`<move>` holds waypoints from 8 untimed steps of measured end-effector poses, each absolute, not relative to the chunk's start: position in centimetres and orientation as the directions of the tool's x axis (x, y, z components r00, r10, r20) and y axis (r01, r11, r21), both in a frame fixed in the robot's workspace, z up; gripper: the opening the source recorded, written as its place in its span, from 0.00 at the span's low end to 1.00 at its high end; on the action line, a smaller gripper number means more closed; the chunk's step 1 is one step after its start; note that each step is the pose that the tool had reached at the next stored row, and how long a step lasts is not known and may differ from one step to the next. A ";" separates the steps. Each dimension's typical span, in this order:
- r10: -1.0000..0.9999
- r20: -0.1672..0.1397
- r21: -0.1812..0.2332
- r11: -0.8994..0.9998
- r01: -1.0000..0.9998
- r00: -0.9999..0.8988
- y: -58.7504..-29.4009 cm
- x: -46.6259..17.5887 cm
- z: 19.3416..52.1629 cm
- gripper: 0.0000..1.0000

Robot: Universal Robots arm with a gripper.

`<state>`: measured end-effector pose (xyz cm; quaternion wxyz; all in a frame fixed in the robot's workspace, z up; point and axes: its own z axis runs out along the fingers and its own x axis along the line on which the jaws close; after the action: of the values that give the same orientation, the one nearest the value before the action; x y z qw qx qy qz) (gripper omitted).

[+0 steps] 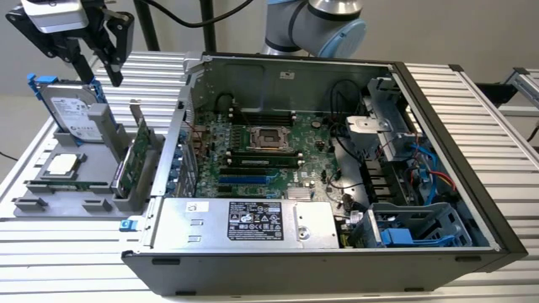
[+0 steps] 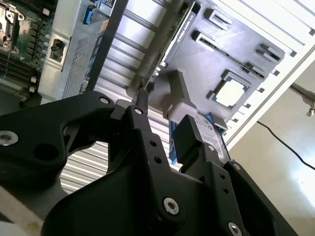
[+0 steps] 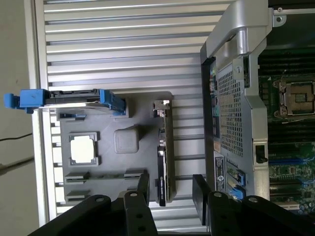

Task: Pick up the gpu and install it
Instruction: 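Pick up the gpu and move the gpu toward the slot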

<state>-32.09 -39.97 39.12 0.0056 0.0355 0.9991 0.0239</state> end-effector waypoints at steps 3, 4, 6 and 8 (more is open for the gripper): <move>0.071 -0.010 0.048 0.996 0.071 -0.997 -40.0 -32.1 39.1 1.00; 0.071 -0.009 0.048 0.996 0.071 -0.997 -40.0 -32.1 39.1 1.00; 0.071 -0.010 0.048 0.996 0.071 -0.997 -40.0 -32.1 39.0 1.00; 0.071 -0.009 0.048 0.996 0.071 -0.997 -40.0 -32.1 38.9 1.00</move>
<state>-32.09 -39.97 38.89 0.0056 0.0355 0.9991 0.0238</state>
